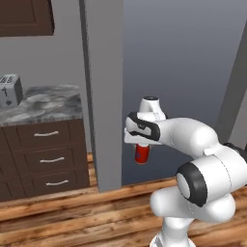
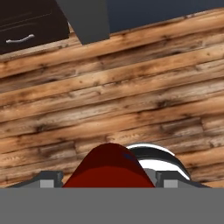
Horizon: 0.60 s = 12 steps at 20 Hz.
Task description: Four empty soda cans are scattered around the kitchen. Gather all the cans and cluster them next to the stove for recycling.
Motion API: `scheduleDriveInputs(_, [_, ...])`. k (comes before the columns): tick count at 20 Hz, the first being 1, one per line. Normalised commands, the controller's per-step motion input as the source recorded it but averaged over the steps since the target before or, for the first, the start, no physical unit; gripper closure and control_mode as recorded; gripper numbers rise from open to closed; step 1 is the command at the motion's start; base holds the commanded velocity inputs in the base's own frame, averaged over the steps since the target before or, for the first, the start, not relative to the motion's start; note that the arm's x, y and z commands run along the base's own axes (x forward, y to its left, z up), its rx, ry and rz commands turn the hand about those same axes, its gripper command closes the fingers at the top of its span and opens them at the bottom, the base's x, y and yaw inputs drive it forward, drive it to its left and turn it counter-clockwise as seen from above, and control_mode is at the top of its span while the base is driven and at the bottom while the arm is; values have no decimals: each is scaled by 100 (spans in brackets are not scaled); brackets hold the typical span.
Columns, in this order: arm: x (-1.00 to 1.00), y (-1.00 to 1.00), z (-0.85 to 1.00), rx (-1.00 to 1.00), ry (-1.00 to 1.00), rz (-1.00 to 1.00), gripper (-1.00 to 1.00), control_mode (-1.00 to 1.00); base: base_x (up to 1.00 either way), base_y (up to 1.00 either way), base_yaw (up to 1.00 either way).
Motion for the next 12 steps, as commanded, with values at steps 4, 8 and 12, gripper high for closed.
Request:
scheduleDriveInputs(4, [0, 0, 0, 0, 0, 0, 100, 100, 76, 67, -9])
scheduleDriveInputs(8, [0, 0, 0, 0, 0, 0, 100, 100, 98, 52, -5])
scheduleDriveInputs(12, [0, 0, 0, 0, 0, 0, 100, 100, 100, 31, -1])
